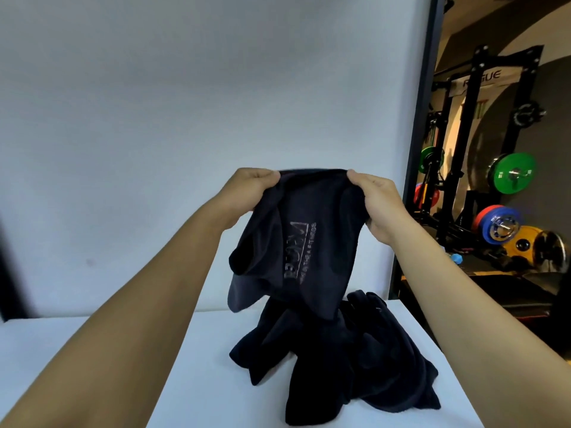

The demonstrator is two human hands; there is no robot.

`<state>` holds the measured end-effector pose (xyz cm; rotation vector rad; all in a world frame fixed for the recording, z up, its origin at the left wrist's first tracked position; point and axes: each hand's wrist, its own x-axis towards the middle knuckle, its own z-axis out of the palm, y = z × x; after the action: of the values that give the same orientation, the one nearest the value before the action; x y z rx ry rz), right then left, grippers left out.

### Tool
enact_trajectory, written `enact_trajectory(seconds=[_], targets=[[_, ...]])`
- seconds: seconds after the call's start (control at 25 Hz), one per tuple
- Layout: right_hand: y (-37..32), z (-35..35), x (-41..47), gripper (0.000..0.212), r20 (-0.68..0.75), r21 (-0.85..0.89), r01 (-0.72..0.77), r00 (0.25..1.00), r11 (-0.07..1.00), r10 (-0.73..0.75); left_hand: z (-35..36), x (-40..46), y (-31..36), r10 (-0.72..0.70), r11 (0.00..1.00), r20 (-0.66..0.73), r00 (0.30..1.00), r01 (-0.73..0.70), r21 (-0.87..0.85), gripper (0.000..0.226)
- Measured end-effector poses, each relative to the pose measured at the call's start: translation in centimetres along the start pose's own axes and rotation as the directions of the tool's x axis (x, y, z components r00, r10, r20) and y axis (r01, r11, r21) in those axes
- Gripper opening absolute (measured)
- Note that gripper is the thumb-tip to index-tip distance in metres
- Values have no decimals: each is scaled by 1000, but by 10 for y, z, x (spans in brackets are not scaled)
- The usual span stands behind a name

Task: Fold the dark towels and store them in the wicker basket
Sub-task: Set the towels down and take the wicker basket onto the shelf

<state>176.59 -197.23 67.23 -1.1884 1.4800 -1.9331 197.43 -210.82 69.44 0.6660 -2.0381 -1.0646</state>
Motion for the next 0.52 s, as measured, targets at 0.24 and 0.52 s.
enact_trajectory(seconds=[0.24,0.52], targets=[[-3,5,-3,27,39,-145,-88,995,985,95,10,-10,-22,-118,991,132,984,109,71,32],[2,24,-3,53,104,-314,132,989,940,-104,43,-13,-33,-39,959,201,979,-20,284,18]])
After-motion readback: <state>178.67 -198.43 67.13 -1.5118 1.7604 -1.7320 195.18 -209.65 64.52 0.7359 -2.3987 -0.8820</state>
